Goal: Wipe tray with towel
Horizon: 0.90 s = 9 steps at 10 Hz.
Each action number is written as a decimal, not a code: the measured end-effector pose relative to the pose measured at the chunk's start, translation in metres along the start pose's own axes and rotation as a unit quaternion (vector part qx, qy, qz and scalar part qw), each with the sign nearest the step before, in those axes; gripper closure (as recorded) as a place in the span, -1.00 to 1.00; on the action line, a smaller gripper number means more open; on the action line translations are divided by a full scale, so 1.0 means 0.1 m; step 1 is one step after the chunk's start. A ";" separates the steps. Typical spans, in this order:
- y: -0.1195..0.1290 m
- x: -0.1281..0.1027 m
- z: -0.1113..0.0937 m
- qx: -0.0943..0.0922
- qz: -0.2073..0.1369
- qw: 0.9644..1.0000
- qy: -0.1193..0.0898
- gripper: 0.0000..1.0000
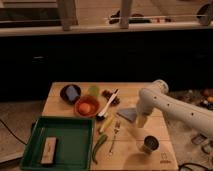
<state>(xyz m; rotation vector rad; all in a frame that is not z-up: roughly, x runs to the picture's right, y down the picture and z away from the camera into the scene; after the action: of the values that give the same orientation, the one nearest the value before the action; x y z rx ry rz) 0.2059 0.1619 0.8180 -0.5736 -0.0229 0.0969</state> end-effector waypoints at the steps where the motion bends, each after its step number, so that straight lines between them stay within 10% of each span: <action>1: 0.00 -0.03 0.00 -0.002 -0.007 1.000 0.001 -0.60; 9: -0.13 -0.18 0.24 -0.016 -0.071 0.997 -0.012 -0.60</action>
<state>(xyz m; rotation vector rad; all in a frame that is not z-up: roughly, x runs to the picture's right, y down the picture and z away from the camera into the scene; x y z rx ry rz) 0.1884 0.1622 0.8450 -0.6004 -0.0883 -0.0354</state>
